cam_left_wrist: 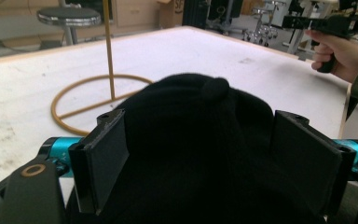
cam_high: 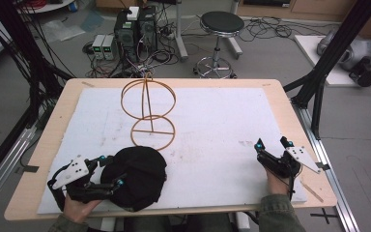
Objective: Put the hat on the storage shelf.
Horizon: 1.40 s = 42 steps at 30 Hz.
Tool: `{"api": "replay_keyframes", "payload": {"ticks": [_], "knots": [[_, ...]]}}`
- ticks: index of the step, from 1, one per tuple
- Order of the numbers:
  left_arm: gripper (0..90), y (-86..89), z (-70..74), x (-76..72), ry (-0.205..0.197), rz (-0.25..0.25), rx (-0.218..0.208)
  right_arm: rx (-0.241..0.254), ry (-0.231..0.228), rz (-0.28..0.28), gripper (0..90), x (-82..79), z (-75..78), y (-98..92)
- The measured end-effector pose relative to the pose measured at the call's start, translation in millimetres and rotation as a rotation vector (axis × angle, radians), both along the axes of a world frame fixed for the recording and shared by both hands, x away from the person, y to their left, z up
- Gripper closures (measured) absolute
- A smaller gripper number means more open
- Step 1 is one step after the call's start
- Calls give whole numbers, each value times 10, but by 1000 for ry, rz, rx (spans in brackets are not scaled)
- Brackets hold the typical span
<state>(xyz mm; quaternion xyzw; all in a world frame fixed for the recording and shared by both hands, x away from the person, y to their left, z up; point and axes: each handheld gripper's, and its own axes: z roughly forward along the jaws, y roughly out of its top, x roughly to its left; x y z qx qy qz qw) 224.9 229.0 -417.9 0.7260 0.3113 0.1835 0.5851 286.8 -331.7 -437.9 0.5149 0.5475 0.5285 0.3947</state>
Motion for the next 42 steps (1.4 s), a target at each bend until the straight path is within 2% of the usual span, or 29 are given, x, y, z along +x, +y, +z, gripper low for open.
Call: {"api": "replay_keyframes", "payload": {"ticks": [5,9,13,14,15,16,20,21,23,24,25,29,35,42], "knots": [[228,-22,-33,2,10,6,43,3,0,-2,97,2,-3,1],[287,-43,-49,-7,7,1,63,2,-1,-2,97,3,-4,0],[390,-5,-58,-8,9,-8,52,-1,2,-3,97,2,-5,-1],[461,7,-58,-9,10,-14,42,-6,1,-2,97,5,-7,0],[461,18,-57,-8,11,-21,39,-6,1,-2,97,5,-7,0],[502,23,-58,-6,17,-30,35,-8,2,-3,97,6,-7,1],[653,2,-63,3,31,-45,37,-6,4,-4,97,7,-9,6],[653,0,-63,7,33,-49,43,-6,4,-4,97,7,-9,6],[744,-5,-66,10,38,-57,42,-4,7,-4,97,5,-9,9],[744,-2,-66,10,37,-61,43,-4,7,-4,97,5,-9,9],[795,0,-66,10,39,-61,43,-11,4,1,97,8,-10,8],[832,22,-71,34,74,-61,33,-11,4,3,97,12,-13,13],[852,39,-62,43,91,-49,27,-11,5,7,97,14,-14,15],[855,64,-51,27,69,-21,13,-26,-3,22,97,25,-18,25]]}}
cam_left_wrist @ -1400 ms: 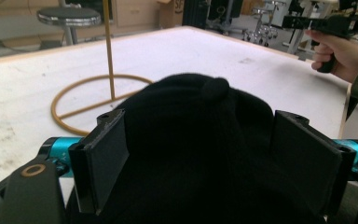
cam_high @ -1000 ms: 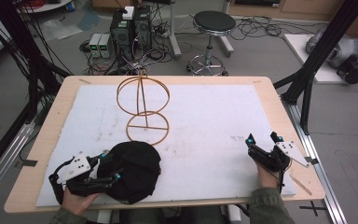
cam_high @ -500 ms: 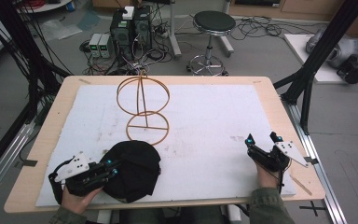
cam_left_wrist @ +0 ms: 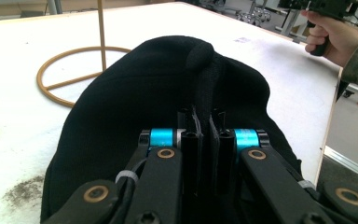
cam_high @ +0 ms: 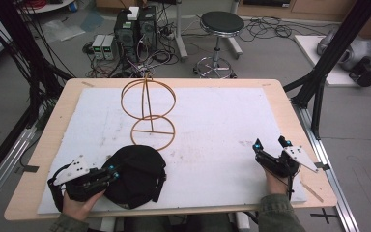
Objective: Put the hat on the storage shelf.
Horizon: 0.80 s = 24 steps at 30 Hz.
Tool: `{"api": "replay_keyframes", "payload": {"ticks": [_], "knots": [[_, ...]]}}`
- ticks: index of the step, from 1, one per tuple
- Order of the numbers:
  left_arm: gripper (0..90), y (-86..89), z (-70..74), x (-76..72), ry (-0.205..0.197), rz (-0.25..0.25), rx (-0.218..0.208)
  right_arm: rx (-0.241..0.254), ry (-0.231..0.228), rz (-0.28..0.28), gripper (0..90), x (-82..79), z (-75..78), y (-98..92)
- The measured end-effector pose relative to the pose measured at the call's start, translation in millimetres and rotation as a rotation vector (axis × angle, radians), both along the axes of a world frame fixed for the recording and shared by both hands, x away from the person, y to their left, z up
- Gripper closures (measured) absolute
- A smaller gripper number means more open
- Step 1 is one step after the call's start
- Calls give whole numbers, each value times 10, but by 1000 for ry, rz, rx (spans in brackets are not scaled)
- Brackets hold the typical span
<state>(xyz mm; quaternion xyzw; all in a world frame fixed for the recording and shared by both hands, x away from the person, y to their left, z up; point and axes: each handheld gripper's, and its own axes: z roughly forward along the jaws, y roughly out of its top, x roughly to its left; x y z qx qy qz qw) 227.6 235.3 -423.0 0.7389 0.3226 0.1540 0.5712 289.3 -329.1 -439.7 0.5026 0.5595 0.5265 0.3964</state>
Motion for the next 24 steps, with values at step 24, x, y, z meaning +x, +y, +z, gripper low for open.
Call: {"api": "replay_keyframes", "payload": {"ticks": [24], "knots": [[861,25,198,38,-58,-14,-31,-23,2,5,97,16,-8,-1]]}}
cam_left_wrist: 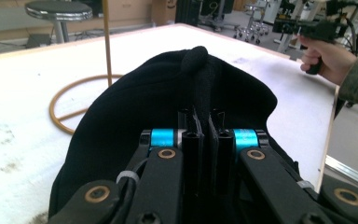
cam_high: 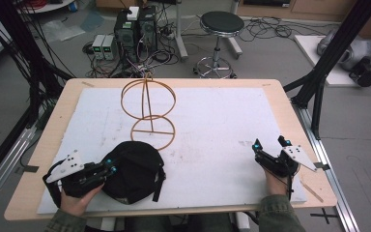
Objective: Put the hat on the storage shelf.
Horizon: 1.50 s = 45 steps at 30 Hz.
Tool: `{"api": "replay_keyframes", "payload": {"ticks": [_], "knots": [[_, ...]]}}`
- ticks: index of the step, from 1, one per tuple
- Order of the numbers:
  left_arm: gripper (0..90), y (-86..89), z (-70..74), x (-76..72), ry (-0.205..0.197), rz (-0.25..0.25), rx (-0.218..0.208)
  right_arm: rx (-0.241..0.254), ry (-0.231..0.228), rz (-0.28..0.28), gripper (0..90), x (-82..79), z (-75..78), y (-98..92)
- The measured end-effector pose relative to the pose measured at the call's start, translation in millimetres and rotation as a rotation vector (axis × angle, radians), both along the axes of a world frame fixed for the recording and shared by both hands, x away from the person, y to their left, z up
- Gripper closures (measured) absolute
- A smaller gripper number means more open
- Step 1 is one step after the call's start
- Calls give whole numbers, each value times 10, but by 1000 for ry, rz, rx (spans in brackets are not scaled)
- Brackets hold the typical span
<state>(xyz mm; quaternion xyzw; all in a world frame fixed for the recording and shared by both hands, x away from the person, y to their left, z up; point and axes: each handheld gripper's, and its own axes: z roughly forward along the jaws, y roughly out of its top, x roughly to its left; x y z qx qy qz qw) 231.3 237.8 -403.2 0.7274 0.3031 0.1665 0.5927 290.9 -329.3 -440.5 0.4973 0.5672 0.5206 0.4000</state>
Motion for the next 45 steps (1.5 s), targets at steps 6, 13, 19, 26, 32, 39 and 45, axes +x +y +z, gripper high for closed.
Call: {"api": "replay_keyframes", "payload": {"ticks": [6,13,19,26,32,39,45], "knots": [[861,-22,108,16,-50,8,-3,3,4,0,97,0,0,-4],[861,-10,348,-27,-138,28,-25,11,1,-6,97,-9,2,-9],[860,85,575,-21,-208,46,-67,13,2,-14,97,-11,2,-7],[860,192,735,45,-241,78,-113,10,4,-16,97,-1,-4,-8],[859,205,839,113,-268,75,-153,11,7,-13,97,-1,-5,-1],[859,199,962,143,-302,76,-159,5,6,-12,97,-1,-7,-2],[859,243,1175,69,-363,63,-206,8,5,-11,97,1,-7,-1]]}}
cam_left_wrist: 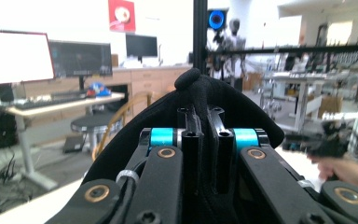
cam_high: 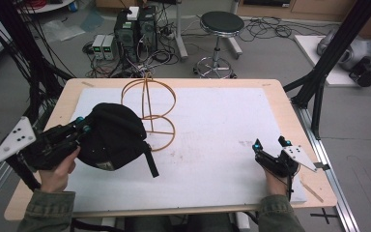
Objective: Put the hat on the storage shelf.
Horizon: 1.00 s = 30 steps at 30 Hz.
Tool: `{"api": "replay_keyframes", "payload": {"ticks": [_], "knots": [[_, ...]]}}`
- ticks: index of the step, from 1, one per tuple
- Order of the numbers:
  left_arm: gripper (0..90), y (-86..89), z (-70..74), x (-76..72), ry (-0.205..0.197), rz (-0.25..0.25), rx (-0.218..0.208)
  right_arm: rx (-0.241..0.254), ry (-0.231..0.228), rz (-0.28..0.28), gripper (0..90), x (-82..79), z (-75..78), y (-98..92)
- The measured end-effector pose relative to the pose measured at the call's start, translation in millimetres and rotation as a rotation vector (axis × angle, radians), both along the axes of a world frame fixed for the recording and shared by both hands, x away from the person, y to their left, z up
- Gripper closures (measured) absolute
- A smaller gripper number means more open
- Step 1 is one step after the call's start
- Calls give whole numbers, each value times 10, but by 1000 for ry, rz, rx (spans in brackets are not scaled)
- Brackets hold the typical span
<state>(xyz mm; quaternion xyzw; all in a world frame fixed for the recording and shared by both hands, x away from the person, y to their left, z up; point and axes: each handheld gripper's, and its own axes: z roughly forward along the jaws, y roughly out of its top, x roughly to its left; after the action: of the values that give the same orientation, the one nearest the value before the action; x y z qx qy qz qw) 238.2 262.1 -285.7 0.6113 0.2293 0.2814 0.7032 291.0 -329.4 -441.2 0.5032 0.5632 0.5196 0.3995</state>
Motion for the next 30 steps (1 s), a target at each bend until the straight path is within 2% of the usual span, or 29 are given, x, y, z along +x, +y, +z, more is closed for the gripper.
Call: {"api": "replay_keyframes", "payload": {"ticks": [4,11,23,27,30], "knots": [[859,42,131,21,-25,13,-20,1,-3,1,97,-4,0,2],[859,50,293,142,-52,39,-41,3,-3,2,97,-1,0,1],[860,-3,453,312,-100,58,-92,5,-4,6,97,11,-2,6],[860,-47,512,368,-109,57,-126,14,-5,6,97,9,-1,1],[860,-81,569,407,-119,62,-125,12,-6,10,97,12,-2,3]]}}
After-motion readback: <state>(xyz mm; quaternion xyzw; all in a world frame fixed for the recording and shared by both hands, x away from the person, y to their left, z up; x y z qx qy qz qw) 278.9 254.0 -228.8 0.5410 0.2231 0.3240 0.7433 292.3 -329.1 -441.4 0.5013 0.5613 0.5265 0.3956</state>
